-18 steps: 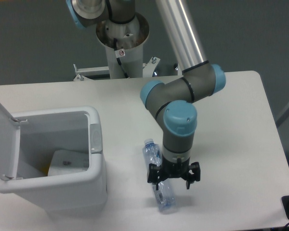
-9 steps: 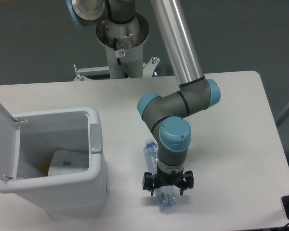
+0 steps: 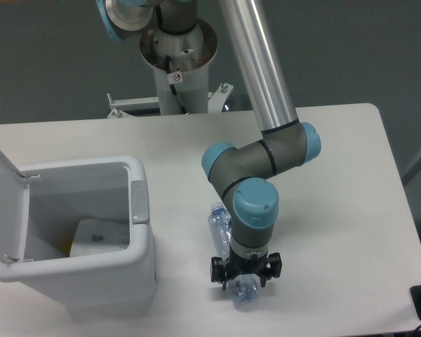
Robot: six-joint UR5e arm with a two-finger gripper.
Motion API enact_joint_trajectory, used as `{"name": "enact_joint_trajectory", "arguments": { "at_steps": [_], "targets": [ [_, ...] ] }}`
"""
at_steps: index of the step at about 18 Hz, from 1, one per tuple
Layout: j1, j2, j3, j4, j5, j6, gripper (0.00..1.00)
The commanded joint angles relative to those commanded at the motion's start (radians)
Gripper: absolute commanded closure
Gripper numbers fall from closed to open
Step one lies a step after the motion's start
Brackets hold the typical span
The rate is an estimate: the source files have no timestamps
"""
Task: Place the trash in the trash can
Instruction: 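Lower the gripper along the bottle and close on its end, then lift the bottle and carry it over the trash bin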
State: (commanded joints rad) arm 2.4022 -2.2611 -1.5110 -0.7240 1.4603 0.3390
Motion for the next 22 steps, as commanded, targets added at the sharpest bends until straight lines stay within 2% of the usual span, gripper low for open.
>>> {"name": "enact_joint_trajectory", "arguments": {
  "at_steps": [5, 9, 11, 14, 16, 18, 21, 22],
  "targets": [
    [0.0, 0.003, 0.0, 0.0, 0.006, -0.008, 0.4],
    [0.002, 0.015, 0.024, 0.002, 0.003, -0.011, 0.4],
    [0.012, 0.056, 0.067, 0.005, -0.014, -0.032, 0.39],
    [0.051, 0.101, 0.187, 0.038, -0.135, -0.156, 0.4],
    [0.058, 0.126, 0.256, 0.104, -0.196, -0.219, 0.4],
    [0.06, 0.161, 0.294, 0.138, -0.209, -0.238, 0.4],
    [0.058, 0.228, 0.316, 0.141, -0.256, -0.252, 0.4],
    [0.057, 0.268, 0.316, 0.141, -0.293, -0.259, 0.4]
  ]
}}
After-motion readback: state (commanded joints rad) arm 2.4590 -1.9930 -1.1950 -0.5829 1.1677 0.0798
